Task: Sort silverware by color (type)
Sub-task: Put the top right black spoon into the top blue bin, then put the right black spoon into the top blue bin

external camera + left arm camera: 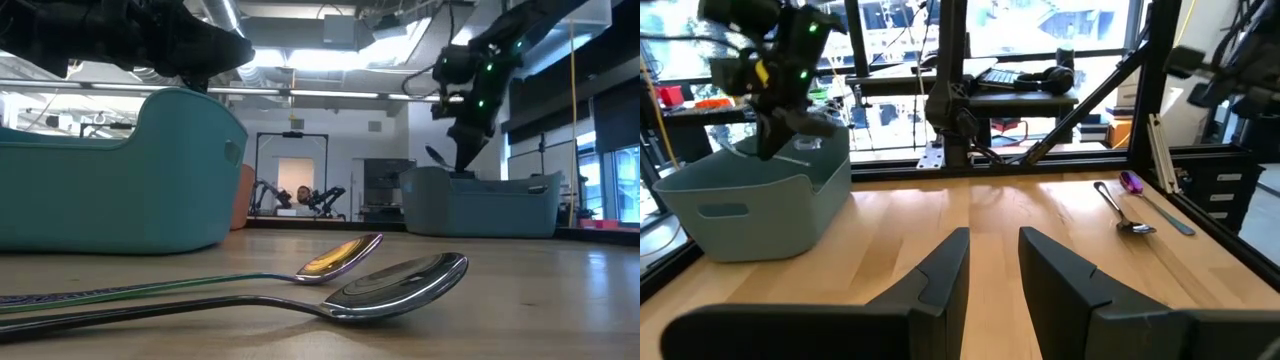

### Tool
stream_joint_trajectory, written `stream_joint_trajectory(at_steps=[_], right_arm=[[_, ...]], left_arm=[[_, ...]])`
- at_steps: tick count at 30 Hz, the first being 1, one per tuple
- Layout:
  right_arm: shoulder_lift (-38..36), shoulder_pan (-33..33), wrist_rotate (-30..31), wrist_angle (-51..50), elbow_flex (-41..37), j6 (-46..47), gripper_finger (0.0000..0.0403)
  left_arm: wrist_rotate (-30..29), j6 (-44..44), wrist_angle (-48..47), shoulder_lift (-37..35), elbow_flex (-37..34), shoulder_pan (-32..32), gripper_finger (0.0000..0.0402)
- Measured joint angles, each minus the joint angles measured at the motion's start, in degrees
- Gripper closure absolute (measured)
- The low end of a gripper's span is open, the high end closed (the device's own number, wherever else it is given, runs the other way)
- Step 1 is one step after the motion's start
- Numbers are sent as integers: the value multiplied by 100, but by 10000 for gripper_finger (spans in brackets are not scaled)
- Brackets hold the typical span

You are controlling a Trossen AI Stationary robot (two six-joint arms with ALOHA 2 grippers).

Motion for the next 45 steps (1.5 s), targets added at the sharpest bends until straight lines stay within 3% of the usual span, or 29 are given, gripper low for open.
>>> stream_joint_trajectory(at_steps=[17,24,27,36,40,45], right_arm=[[1319,-183,-318,150,0,-15,402],[1450,-172,-319,180,0,207,401],[1435,-169,-259,177,0,259,383],[682,184,306,-517,309,406,269],[65,854,147,-963,492,683,242],[-601,2035,-300,-1453,455,1351,236]], left_arm=[[2,0,-3,0,0,0,316],[0,0,-2,0,0,0,316],[2,0,-4,0,0,0,316],[2,-107,-4,0,0,0,316],[2,-106,-4,0,0,0,316],[18,-107,-4,0,0,0,316]])
